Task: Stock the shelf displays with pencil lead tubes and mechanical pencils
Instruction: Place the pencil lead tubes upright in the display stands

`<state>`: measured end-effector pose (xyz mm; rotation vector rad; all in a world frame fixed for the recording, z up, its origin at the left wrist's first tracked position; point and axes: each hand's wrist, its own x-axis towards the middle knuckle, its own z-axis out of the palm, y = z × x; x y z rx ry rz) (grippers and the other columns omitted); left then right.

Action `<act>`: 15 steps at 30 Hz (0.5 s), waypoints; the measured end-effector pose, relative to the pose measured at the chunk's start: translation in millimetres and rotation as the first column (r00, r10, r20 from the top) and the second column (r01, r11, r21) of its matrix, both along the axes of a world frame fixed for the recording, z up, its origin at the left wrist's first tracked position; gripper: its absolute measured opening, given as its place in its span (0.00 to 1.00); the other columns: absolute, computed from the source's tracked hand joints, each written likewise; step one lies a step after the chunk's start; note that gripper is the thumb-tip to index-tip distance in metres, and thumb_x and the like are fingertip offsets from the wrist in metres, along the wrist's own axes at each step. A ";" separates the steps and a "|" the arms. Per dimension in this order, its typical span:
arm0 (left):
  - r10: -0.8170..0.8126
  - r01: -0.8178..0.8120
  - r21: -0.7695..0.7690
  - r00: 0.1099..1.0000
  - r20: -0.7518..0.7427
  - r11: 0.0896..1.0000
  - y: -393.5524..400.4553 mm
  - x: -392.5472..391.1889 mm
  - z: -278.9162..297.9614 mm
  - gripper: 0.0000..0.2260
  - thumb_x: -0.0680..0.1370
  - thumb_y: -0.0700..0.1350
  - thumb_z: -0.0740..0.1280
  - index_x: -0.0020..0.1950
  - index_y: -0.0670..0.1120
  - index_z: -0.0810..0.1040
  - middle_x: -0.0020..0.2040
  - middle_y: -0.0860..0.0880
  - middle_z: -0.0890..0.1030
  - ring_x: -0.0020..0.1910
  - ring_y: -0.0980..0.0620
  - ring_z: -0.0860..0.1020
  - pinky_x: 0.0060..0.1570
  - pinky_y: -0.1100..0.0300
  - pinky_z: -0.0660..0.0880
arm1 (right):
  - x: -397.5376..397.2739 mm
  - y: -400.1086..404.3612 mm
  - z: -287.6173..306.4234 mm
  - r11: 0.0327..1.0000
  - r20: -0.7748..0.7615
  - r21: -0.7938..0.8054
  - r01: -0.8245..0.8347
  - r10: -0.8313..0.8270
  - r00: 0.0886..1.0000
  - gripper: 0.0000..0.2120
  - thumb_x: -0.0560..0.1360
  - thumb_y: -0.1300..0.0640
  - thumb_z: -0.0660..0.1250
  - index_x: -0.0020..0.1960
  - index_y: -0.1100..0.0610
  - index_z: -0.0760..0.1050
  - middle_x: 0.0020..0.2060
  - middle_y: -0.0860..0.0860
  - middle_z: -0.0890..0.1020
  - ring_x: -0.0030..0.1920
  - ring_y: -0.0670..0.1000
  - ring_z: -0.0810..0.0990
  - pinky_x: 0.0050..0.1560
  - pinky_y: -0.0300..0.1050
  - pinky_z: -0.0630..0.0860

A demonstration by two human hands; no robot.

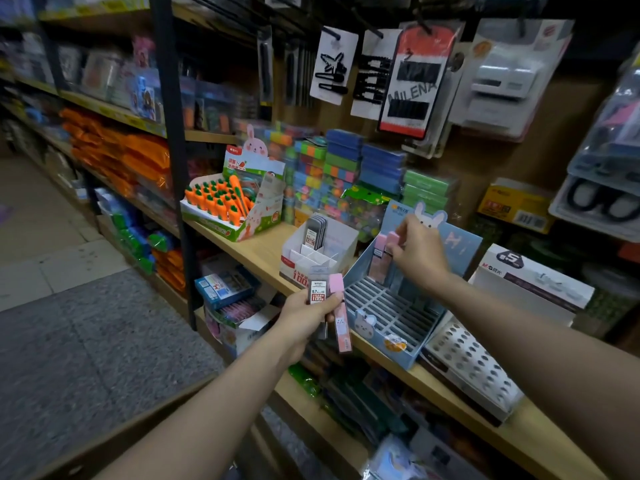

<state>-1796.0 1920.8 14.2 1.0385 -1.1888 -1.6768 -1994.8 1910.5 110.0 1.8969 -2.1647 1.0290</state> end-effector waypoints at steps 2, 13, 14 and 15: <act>-0.012 0.012 -0.005 1.000 0.000 1.000 1.9 -0.9 -0.6 0.09 0.76 0.48 0.71 0.55 0.48 0.82 0.45 0.48 0.85 0.51 0.47 0.82 0.54 0.50 0.77 | -0.4 1.3 1.9 1.000 -0.007 0.009 -0.005 0.006 1.000 0.05 0.78 0.58 0.67 0.49 0.57 0.71 0.44 0.56 0.79 0.46 0.57 0.77 0.46 0.58 0.78; -0.015 0.016 -0.034 1.000 0.027 0.999 5.8 -3.2 -1.1 0.09 0.76 0.47 0.70 0.57 0.50 0.81 0.49 0.48 0.85 0.53 0.49 0.81 0.56 0.50 0.77 | -4.1 4.1 18.4 0.996 -0.221 0.042 0.080 -0.069 0.973 0.10 0.77 0.50 0.69 0.47 0.57 0.78 0.43 0.56 0.82 0.46 0.59 0.80 0.47 0.57 0.79; -0.011 0.013 -0.038 0.999 0.034 0.999 5.4 -3.3 -1.3 0.09 0.77 0.47 0.70 0.56 0.50 0.81 0.49 0.48 0.85 0.53 0.49 0.81 0.55 0.51 0.77 | -5.3 3.5 19.9 0.996 -0.206 0.048 0.078 -0.067 0.976 0.10 0.77 0.50 0.69 0.47 0.57 0.79 0.42 0.56 0.82 0.46 0.58 0.80 0.47 0.57 0.80; -0.008 0.010 -0.041 0.999 0.039 0.999 5.0 -3.7 -1.3 0.09 0.77 0.47 0.70 0.56 0.50 0.81 0.49 0.48 0.85 0.52 0.49 0.81 0.54 0.52 0.77 | -5.9 2.9 20.5 0.996 -0.188 0.049 0.077 -0.067 0.980 0.10 0.77 0.50 0.69 0.46 0.57 0.80 0.42 0.57 0.83 0.45 0.58 0.81 0.47 0.57 0.80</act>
